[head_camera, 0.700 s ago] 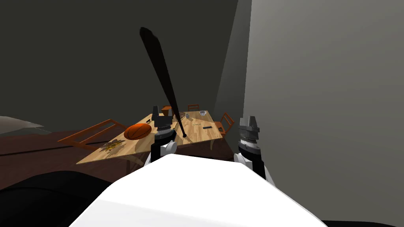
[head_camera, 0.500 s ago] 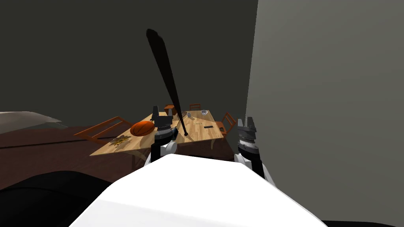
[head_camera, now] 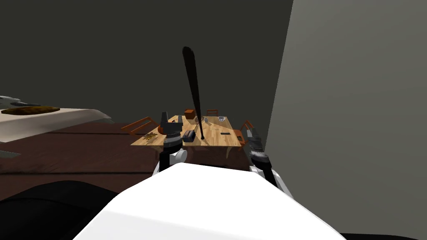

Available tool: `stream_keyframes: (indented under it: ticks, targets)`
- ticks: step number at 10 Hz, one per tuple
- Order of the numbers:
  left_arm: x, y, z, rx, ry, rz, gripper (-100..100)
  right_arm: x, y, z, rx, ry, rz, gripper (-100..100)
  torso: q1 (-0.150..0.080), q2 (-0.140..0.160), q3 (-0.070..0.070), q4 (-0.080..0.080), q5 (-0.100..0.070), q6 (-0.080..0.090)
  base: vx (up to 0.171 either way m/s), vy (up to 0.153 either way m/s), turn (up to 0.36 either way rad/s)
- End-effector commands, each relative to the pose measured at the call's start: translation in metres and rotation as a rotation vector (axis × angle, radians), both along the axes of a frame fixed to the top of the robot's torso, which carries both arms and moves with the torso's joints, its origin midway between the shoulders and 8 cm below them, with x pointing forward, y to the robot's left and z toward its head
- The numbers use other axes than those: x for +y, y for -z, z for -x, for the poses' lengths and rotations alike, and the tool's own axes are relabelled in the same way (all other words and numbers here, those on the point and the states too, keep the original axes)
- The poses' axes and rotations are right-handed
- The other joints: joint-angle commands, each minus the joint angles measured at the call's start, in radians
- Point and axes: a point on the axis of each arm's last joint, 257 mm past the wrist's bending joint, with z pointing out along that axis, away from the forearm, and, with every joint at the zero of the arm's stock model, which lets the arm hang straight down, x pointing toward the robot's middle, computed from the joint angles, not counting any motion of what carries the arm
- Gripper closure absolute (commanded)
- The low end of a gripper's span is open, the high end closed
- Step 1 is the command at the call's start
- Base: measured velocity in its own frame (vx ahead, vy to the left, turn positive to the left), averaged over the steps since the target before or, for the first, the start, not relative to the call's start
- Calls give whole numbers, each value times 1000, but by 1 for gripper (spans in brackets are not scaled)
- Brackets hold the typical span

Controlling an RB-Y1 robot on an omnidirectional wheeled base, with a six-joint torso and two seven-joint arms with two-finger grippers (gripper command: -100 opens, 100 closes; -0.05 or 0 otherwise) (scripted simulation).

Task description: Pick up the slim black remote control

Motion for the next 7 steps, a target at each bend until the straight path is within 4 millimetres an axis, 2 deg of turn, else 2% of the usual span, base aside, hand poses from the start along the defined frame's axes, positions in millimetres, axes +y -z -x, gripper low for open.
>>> stream_keyframes:
  ticks: [1,3,6,7]
  targets:
    - [0,0,0,0,0,0,0,-1,25,-6,61,-10,67,-100,0,0,0,0,0,0,-76,26,358]
    - [0,0,0,0,0,0,0,-2,57,-12,127,-27,157,-100,-1,-1,0,0,0,0,-61,26,382]
    - [0,0,0,0,0,0,0,-8,88,-15,192,-31,210,-100,-1,-3,-2,-1,0,0,-22,16,198]
    - [0,0,0,0,0,0,0,-11,105,-15,227,-42,263,-100,-2,-4,-2,-1,0,1,-19,16,318]
